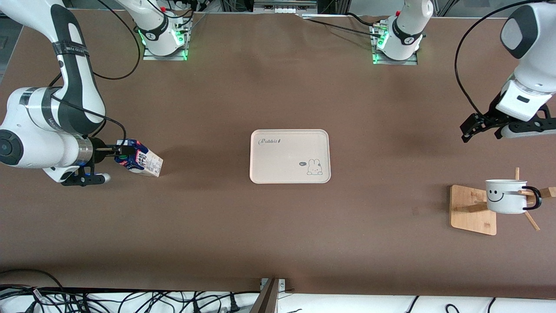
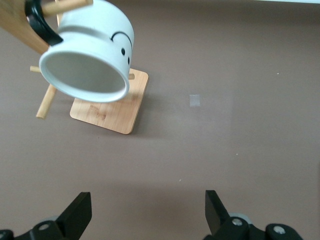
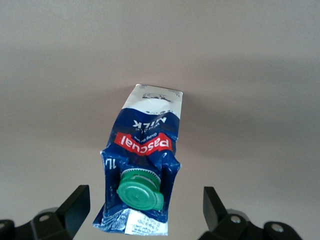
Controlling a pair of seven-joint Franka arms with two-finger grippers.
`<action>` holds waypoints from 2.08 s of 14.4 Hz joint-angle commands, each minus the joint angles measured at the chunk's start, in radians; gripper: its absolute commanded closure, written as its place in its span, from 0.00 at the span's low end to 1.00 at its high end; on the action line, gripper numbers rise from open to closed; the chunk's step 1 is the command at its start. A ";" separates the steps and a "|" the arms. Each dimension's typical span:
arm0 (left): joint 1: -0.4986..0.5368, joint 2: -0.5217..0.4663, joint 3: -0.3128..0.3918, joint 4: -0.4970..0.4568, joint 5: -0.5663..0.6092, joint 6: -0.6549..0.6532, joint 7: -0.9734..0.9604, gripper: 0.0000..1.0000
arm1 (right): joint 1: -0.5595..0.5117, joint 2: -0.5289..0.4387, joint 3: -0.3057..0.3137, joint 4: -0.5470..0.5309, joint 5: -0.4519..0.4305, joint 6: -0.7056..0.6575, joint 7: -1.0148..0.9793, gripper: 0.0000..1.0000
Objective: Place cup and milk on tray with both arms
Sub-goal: 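Lift the milk carton with the right gripper while the left gripper reaches the mug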
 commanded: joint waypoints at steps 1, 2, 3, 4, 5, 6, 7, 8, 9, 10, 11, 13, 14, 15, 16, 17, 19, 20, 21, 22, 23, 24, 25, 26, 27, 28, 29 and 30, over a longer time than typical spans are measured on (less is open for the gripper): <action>0.020 -0.051 -0.004 -0.123 0.004 0.113 0.025 0.00 | 0.000 -0.029 0.001 -0.051 0.019 0.024 0.004 0.00; 0.021 -0.048 -0.004 -0.160 0.002 0.166 0.025 0.00 | 0.000 -0.026 0.001 -0.051 0.019 0.024 0.004 0.00; 0.027 -0.040 -0.004 -0.192 0.002 0.221 0.023 0.00 | 0.000 -0.026 0.001 -0.051 0.020 0.024 0.008 0.00; 0.036 -0.032 -0.004 -0.220 0.002 0.277 0.019 0.00 | 0.000 -0.024 0.001 -0.050 0.020 0.024 0.011 0.00; 0.040 -0.023 -0.004 -0.231 0.001 0.311 0.011 0.00 | -0.001 -0.024 0.001 -0.050 0.025 0.025 0.020 0.00; 0.040 -0.022 -0.004 -0.226 -0.001 0.306 0.014 0.00 | -0.003 -0.024 0.001 -0.048 0.040 0.024 0.045 0.00; 0.038 -0.023 -0.004 -0.222 0.004 0.299 0.029 0.00 | -0.006 -0.024 -0.001 -0.047 0.083 0.022 0.068 0.00; 0.038 -0.023 -0.004 -0.211 0.011 0.297 0.031 0.00 | -0.007 -0.020 -0.001 -0.047 0.092 0.024 0.071 0.00; 0.038 -0.023 -0.004 -0.205 0.011 0.297 0.039 0.00 | -0.006 -0.017 -0.001 -0.045 0.092 0.024 0.071 0.00; 0.038 -0.022 -0.004 -0.199 0.011 0.297 0.065 0.00 | -0.004 -0.017 -0.001 -0.044 0.092 0.024 0.071 0.00; 0.037 -0.020 -0.004 -0.197 0.011 0.302 0.082 0.00 | -0.006 -0.011 -0.001 -0.041 0.089 0.025 0.071 0.00; 0.037 -0.012 -0.004 -0.190 0.008 0.354 0.082 0.00 | -0.007 0.000 -0.003 -0.040 0.083 0.047 0.056 0.00; 0.037 -0.006 -0.004 -0.190 0.010 0.424 0.083 0.00 | -0.007 0.005 -0.003 -0.039 0.076 0.048 0.054 0.00; 0.037 0.011 -0.004 -0.190 0.011 0.497 0.085 0.00 | -0.006 0.005 -0.003 -0.039 0.045 0.051 0.053 0.00; 0.037 0.018 -0.004 -0.191 0.011 0.553 0.088 0.00 | -0.004 0.005 -0.003 -0.039 0.022 0.062 0.054 0.00; 0.037 0.021 -0.004 -0.191 0.011 0.591 0.088 0.00 | -0.004 0.005 -0.003 -0.039 0.020 0.065 0.054 0.00; 0.037 0.046 -0.003 -0.191 0.011 0.653 0.088 0.00 | -0.009 0.005 -0.003 -0.037 0.019 0.068 0.053 0.00; 0.037 0.060 -0.003 -0.191 0.011 0.671 0.088 0.00 | -0.009 0.005 -0.003 -0.037 0.022 0.073 0.054 0.00; 0.037 0.072 -0.003 -0.190 0.011 0.682 0.088 0.00 | -0.009 0.005 -0.003 -0.037 0.022 0.073 0.054 0.00; 0.037 0.092 -0.003 -0.190 0.011 0.710 0.088 0.00 | -0.009 0.005 -0.003 -0.037 0.023 0.073 0.056 0.00; 0.037 0.113 -0.003 -0.190 0.011 0.749 0.088 0.00 | -0.009 0.005 -0.003 -0.039 0.025 0.073 0.054 0.00; 0.037 0.129 -0.003 -0.190 0.011 0.777 0.088 0.00 | -0.009 0.005 -0.003 -0.040 0.025 0.071 0.054 0.09; 0.037 0.138 -0.003 -0.185 0.011 0.785 0.088 0.00 | -0.007 0.006 -0.001 -0.044 0.026 0.071 0.054 0.22; 0.035 0.153 -0.003 -0.162 0.013 0.787 0.088 0.00 | -0.006 0.011 -0.001 -0.045 0.025 0.070 0.054 0.34; 0.037 0.169 -0.003 -0.150 0.018 0.787 0.091 0.00 | -0.006 0.011 -0.001 -0.045 0.025 0.070 0.054 0.40; 0.037 0.182 -0.003 -0.145 0.019 0.787 0.094 0.00 | -0.006 0.012 -0.001 -0.045 0.026 0.070 0.054 0.44; 0.037 0.199 -0.003 -0.127 0.019 0.788 0.094 0.00 | -0.006 0.012 -0.001 -0.045 0.026 0.071 0.054 0.44; 0.037 0.216 -0.003 -0.110 0.021 0.788 0.094 0.00 | -0.006 0.014 -0.001 -0.047 0.026 0.071 0.054 0.47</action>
